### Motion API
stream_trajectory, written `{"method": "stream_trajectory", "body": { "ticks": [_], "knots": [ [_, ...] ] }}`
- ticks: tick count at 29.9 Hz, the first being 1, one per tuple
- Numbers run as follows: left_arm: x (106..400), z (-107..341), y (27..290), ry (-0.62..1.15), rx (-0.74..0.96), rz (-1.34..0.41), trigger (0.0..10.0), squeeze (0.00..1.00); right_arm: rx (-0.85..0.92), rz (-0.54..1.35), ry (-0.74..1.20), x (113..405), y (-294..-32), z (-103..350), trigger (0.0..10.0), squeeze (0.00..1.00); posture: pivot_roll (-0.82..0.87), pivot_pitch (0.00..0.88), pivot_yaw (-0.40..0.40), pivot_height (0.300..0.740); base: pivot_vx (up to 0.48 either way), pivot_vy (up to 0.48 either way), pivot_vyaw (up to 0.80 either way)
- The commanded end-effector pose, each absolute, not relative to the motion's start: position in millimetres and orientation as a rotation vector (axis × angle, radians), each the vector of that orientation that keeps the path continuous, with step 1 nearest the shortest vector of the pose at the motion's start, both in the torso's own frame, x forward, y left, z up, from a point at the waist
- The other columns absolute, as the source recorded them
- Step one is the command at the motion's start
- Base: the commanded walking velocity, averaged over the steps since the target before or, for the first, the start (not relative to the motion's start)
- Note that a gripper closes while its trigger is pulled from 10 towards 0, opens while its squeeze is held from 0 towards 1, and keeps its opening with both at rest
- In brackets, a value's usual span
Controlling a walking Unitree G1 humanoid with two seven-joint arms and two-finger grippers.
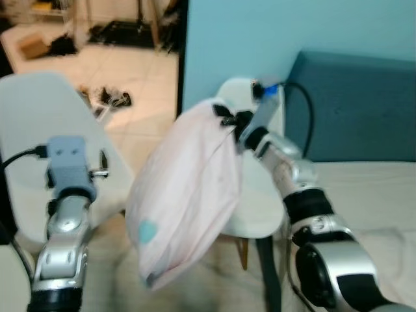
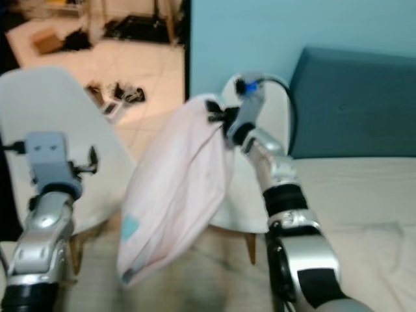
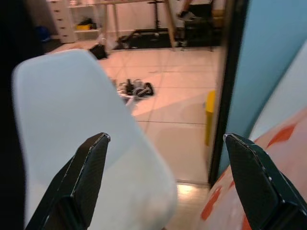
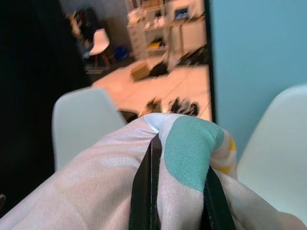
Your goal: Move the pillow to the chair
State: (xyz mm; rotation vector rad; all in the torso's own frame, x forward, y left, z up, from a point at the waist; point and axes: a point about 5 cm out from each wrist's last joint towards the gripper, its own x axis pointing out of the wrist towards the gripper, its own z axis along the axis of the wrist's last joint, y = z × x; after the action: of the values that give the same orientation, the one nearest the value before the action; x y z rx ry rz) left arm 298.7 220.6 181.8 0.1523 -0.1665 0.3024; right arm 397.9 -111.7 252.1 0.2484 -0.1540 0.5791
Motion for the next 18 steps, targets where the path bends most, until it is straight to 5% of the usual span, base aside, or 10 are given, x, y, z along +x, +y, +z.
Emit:
{"method": "stream_trajectory", "body": {
  "ticks": [1,18],
  "knots": [
    [296.7,178.6,220.5,-0.147,0.156,0.306,10.0,0.00,0.229,0.632,-0.243,394.4,-103.4,270.0,10.0,0.00,0.07,0.000,-0.089,0.740,0.356,0.000,-0.67],
    [293.4,179.3,224.1,-0.148,0.153,0.333,10.0,0.00,0.067,0.625,-0.136,400.7,-102.6,254.0,10.0,0.00,0.07,0.000,-0.103,0.740,0.356,0.000,0.00]
  ]
}}
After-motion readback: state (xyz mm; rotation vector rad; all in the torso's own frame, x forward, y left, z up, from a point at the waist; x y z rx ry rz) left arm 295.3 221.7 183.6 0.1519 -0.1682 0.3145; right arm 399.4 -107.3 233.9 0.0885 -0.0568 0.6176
